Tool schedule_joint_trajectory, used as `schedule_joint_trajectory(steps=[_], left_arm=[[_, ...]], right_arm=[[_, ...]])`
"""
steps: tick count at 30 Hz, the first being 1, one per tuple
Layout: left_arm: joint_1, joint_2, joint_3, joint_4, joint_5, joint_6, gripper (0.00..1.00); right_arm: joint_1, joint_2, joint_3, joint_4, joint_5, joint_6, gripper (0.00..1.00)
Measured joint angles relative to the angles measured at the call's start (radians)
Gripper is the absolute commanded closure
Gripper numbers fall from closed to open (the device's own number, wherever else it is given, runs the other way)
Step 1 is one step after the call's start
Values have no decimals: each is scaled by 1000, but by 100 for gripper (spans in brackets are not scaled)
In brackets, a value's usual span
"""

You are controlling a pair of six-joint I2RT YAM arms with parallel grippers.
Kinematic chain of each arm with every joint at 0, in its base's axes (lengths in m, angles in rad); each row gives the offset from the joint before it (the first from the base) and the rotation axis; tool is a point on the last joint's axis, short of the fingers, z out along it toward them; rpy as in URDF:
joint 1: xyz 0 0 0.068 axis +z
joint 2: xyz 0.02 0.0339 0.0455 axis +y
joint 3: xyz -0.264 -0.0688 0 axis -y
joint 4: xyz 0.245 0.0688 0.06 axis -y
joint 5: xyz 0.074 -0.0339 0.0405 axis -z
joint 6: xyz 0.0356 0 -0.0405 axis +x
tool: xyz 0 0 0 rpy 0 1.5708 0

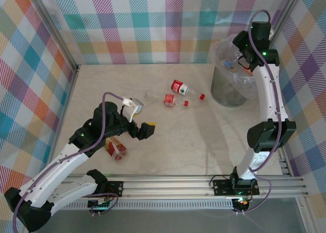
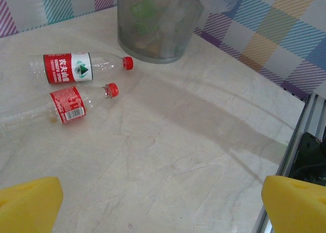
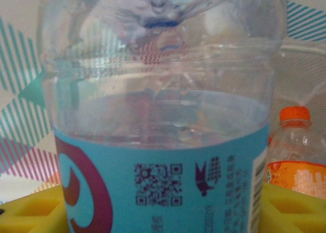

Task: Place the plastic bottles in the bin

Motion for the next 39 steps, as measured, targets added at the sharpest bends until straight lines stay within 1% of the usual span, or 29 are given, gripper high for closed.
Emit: schedule_joint_trajectory(steps=[4, 10, 16, 19, 21, 22, 28, 29, 34, 39], left_arm=[[0, 16, 0, 0, -3, -19, 0], [0, 30, 0, -1, -3, -34, 0], [0, 37, 5, -8, -10, -56, 0], [0, 50, 14, -10, -10, -66, 0], [0, 58, 19, -16, -10, -71, 0], [0, 60, 21, -20, -10, -71, 0], [0, 61, 26, -32, -11, -74, 0], [0, 61, 26, -32, -11, -74, 0], [0, 61, 26, -33, -14, -74, 0], [0, 61, 26, -35, -14, -72, 0]], right_arm=[[-34, 30, 21, 2, -4, 42, 34], [-56, 93, 51, -6, -18, 85, 34], [-69, 168, 77, -48, -50, 113, 30], [-76, 200, 93, -73, -77, 128, 26], [-82, 219, 109, -91, -95, 138, 16], [-85, 226, 117, -98, -101, 143, 13], [-93, 233, 141, -121, -140, 159, 8], [-93, 233, 142, -122, -144, 160, 6], [-98, 232, 147, -145, -162, 151, 5], [-106, 221, 156, -169, -178, 101, 6]])
